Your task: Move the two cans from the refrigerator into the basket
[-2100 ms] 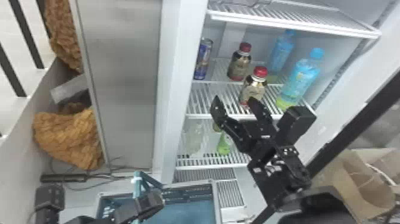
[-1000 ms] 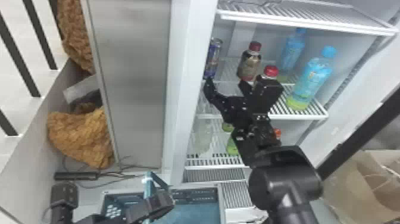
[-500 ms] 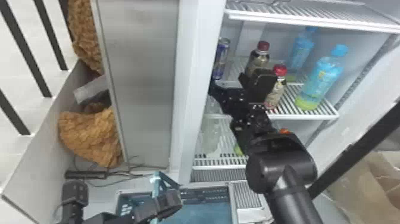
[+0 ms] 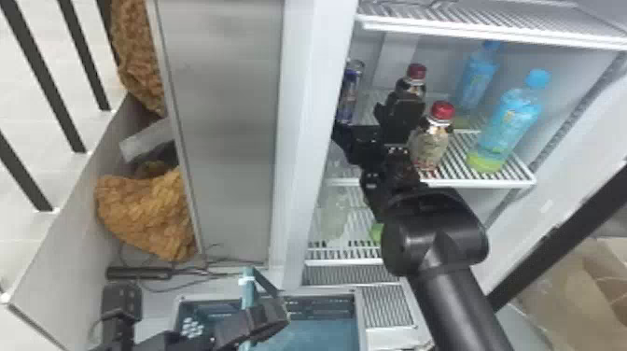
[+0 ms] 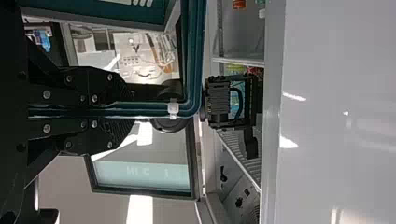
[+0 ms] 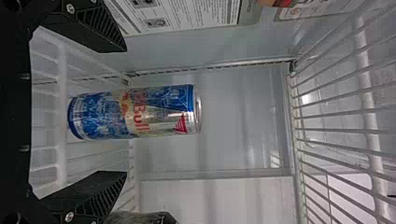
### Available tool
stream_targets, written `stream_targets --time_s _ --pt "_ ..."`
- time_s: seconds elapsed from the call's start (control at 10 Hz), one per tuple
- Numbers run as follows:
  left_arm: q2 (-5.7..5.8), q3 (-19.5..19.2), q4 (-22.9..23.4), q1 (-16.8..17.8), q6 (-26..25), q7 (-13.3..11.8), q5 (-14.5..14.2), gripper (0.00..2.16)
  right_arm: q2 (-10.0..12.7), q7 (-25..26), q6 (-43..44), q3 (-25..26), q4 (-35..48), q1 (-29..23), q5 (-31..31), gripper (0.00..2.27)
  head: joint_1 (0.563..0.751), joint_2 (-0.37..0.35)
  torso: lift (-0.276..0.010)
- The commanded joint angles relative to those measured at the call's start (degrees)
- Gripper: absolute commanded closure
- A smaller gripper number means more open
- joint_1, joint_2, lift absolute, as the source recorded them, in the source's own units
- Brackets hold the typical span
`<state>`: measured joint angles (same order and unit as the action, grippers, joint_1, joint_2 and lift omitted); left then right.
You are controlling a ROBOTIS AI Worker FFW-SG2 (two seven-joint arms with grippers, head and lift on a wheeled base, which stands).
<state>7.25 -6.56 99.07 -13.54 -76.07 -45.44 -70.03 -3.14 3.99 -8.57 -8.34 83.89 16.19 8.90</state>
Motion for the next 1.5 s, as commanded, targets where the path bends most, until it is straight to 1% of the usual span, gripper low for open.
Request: stream_targets --time_s 0.0,0.3,0.6,1.1,1.3,1.4 --pt "0.05 -0.07 0.00 0.04 0.00 0.00 -0.01 1.19 0.24 0.23 -0.01 0.00 -2.54 2.09 -1.02 0.10 0.695 -0.165 -0.031" --pt "0.05 0.04 -0.14 0.18 0.00 0.18 -0.01 1.19 0.33 0.49 -0.01 -0.46 -6.76 6.03 -1.93 0.10 0.695 -0.164 -0.031" --pt "0.13 0.16 -0.14 0.18 0.00 0.18 -0.01 1.19 0.94 0.67 -0.01 -0.46 -12.25 9.69 -2.16 0.09 0.695 -0.162 -0.031" --pt "0.13 0.39 -0.56 0.60 0.00 0.35 -0.13 1.19 1.03 1.37 -0.01 -0.57 -17.45 13.76 -3.41 0.10 0.695 -0.164 -0.031" --pt "0.13 0.61 -0.70 0.75 0.00 0.44 -0.13 1.19 1.03 1.63 -0.01 -0.69 -18.71 15.17 -3.76 0.15 0.695 -0.167 -0.031" --pt "0.13 0.73 -0.84 0.75 0.00 0.44 -0.24 1.19 0.94 1.55 -0.01 -0.92 -19.42 15.59 -3.76 0.22 0.695 -0.168 -0.031"
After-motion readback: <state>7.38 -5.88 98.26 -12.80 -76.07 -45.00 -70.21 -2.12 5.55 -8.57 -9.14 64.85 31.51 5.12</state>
